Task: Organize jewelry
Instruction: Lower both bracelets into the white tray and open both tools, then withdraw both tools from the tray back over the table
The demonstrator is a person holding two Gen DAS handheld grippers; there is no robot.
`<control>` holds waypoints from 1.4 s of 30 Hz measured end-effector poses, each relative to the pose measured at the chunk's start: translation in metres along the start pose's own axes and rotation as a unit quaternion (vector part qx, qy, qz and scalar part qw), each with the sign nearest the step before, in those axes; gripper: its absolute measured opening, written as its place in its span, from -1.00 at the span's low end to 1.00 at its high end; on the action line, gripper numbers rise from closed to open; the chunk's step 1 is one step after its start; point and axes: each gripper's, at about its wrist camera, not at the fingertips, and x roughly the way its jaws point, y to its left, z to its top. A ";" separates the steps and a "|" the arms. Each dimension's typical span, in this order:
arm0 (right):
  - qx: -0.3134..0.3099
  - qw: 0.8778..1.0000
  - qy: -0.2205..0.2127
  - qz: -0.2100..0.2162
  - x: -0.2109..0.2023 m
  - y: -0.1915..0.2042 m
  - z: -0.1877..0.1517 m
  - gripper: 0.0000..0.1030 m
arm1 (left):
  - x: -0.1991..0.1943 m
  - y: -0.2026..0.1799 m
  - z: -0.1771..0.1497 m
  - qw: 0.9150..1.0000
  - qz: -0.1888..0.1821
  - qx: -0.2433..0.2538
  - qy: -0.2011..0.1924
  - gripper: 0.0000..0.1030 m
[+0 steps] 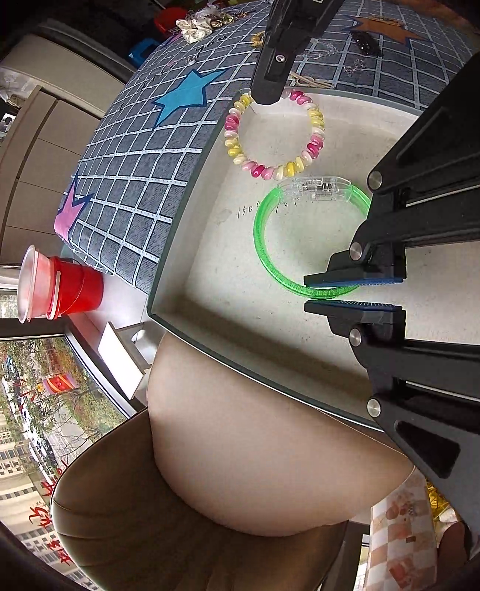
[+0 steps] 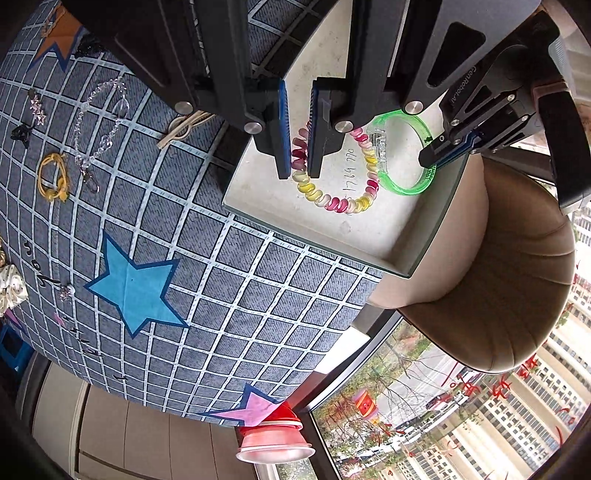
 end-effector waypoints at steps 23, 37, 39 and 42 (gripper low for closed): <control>0.003 0.999 0.034 0.003 0.037 0.000 0.005 0.10 | 0.005 -0.010 0.001 0.999 0.028 0.023 -0.001 -0.73; 0.049 0.998 -0.022 0.035 -0.028 -0.017 0.004 0.33 | -0.015 -0.016 -0.006 0.999 0.038 0.023 -0.021 1.00; 0.051 0.998 -0.016 0.038 -0.033 -0.019 0.002 0.34 | -0.014 -0.019 -0.007 0.999 0.034 0.024 -0.025 1.00; 0.056 0.998 -0.008 0.039 -0.037 -0.022 -0.004 0.34 | -0.017 -0.022 -0.009 0.999 0.040 0.023 -0.028 1.00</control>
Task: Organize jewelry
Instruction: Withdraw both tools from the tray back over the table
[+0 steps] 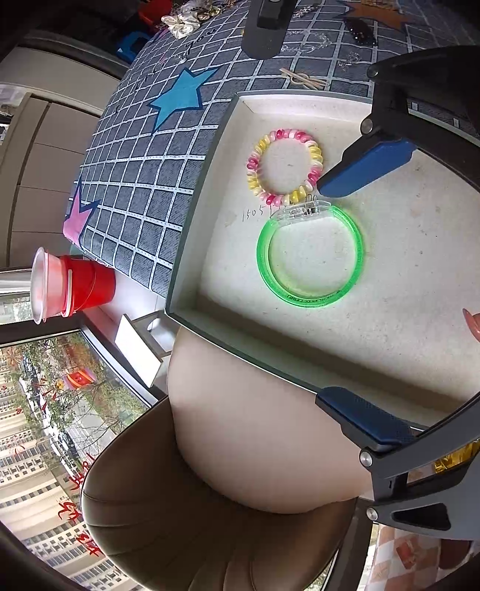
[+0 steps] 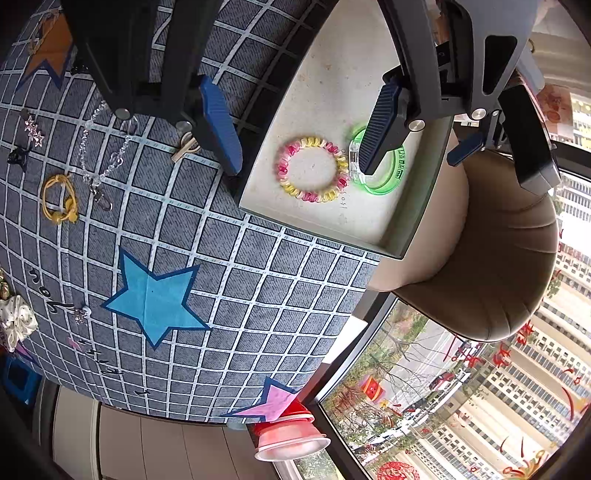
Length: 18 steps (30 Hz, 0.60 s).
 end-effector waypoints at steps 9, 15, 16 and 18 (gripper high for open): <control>0.004 1.000 0.012 -0.015 -0.039 -0.030 -0.031 0.65 | -0.053 -0.019 -0.033 0.999 0.029 -0.029 -0.015 1.00; -0.003 0.998 0.050 -0.030 -0.056 -0.061 -0.054 0.99 | -0.089 -0.053 -0.078 0.997 0.017 -0.080 -0.011 1.00; -0.005 0.998 0.053 -0.029 -0.059 -0.066 -0.058 1.00 | -0.094 -0.059 -0.083 0.996 0.013 -0.086 -0.012 1.00; -0.010 0.998 0.062 -0.030 -0.064 -0.073 -0.063 1.00 | -0.105 -0.073 -0.096 0.995 0.006 -0.095 -0.016 1.00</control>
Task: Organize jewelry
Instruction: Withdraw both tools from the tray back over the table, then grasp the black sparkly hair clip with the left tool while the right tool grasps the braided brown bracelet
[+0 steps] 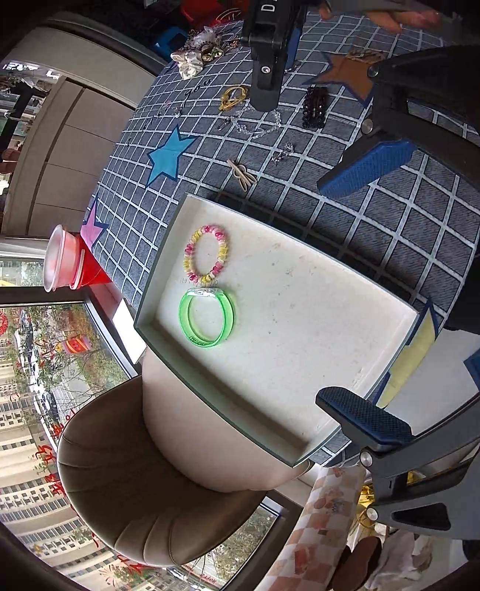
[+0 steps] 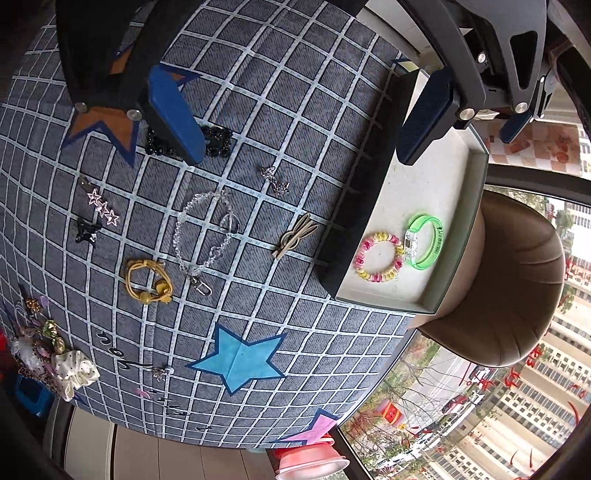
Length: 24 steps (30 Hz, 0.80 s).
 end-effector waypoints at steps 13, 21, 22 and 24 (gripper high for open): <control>0.006 1.000 -0.016 -0.023 -0.023 -0.040 -0.026 0.99 | -0.019 -0.051 -0.025 0.999 -0.010 0.041 0.001 1.00; 0.082 0.996 -0.022 -0.031 -0.042 -0.093 -0.046 0.99 | 0.000 -0.072 -0.012 0.994 -0.027 0.097 0.033 1.00; 0.094 0.995 -0.023 -0.032 -0.045 -0.101 -0.050 0.99 | 0.003 -0.077 -0.009 0.993 -0.027 0.109 0.038 1.00; 0.117 0.992 -0.026 -0.038 -0.048 -0.115 -0.057 0.99 | 0.010 -0.086 -0.005 0.990 -0.026 0.130 0.044 1.00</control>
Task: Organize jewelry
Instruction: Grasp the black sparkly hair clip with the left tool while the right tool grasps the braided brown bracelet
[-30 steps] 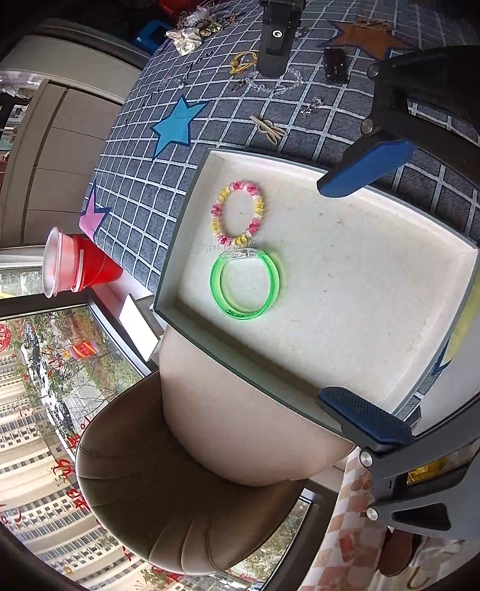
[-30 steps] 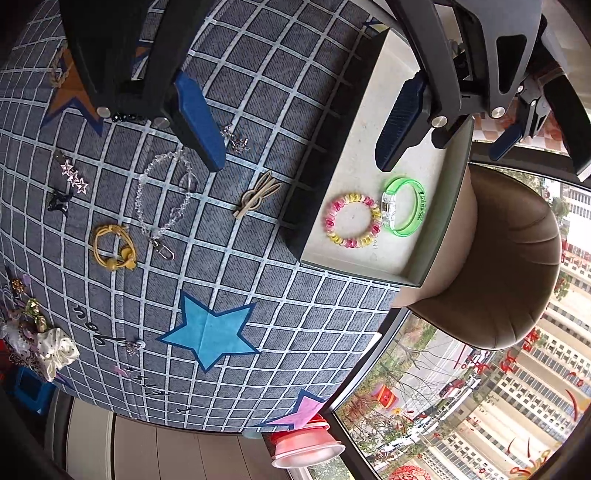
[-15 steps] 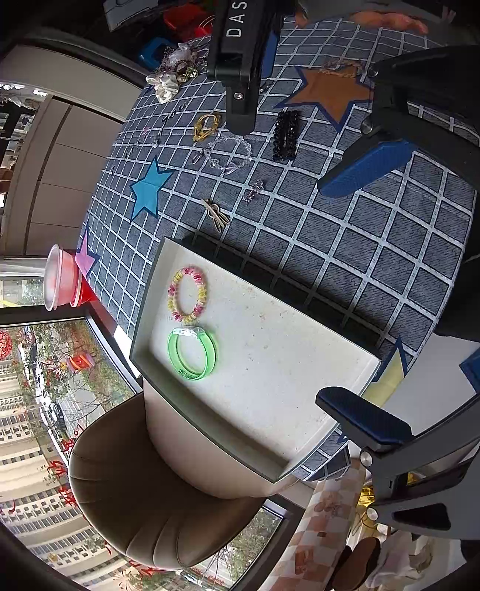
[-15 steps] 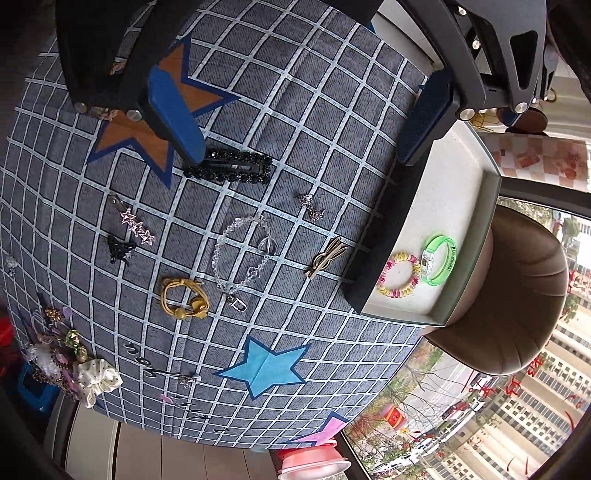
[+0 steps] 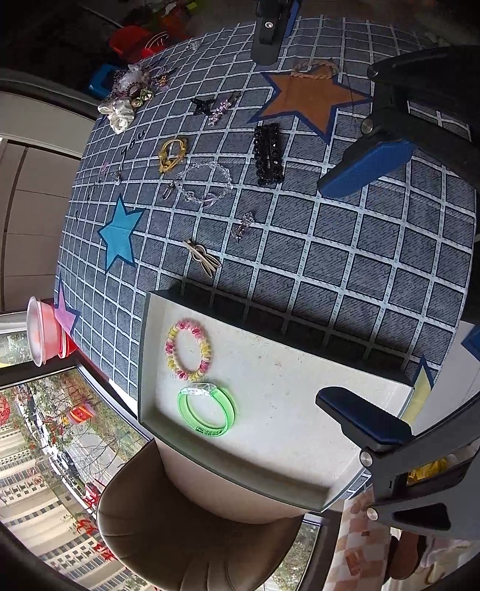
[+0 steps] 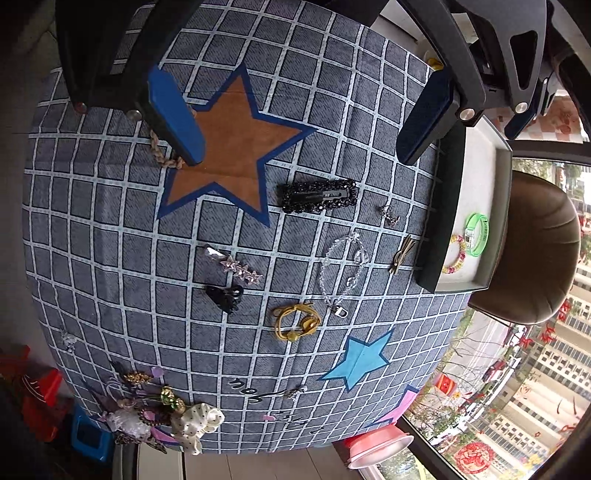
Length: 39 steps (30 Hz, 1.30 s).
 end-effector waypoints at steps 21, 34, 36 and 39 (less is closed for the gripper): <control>0.125 0.990 -0.005 -0.069 0.004 -0.113 -0.044 0.99 | 0.057 -0.120 0.043 0.961 -0.086 0.263 -0.019 1.00; 0.083 0.993 0.006 -0.084 0.033 -0.100 -0.047 0.99 | 0.087 -0.163 0.043 0.922 -0.135 0.363 0.010 0.77; 0.074 0.993 0.007 -0.091 0.038 -0.094 -0.045 0.98 | 0.091 -0.167 0.042 0.919 -0.135 0.370 0.021 0.56; 0.062 0.993 0.011 -0.098 0.048 -0.085 -0.043 0.91 | 0.094 -0.166 0.042 0.919 -0.145 0.365 0.027 0.54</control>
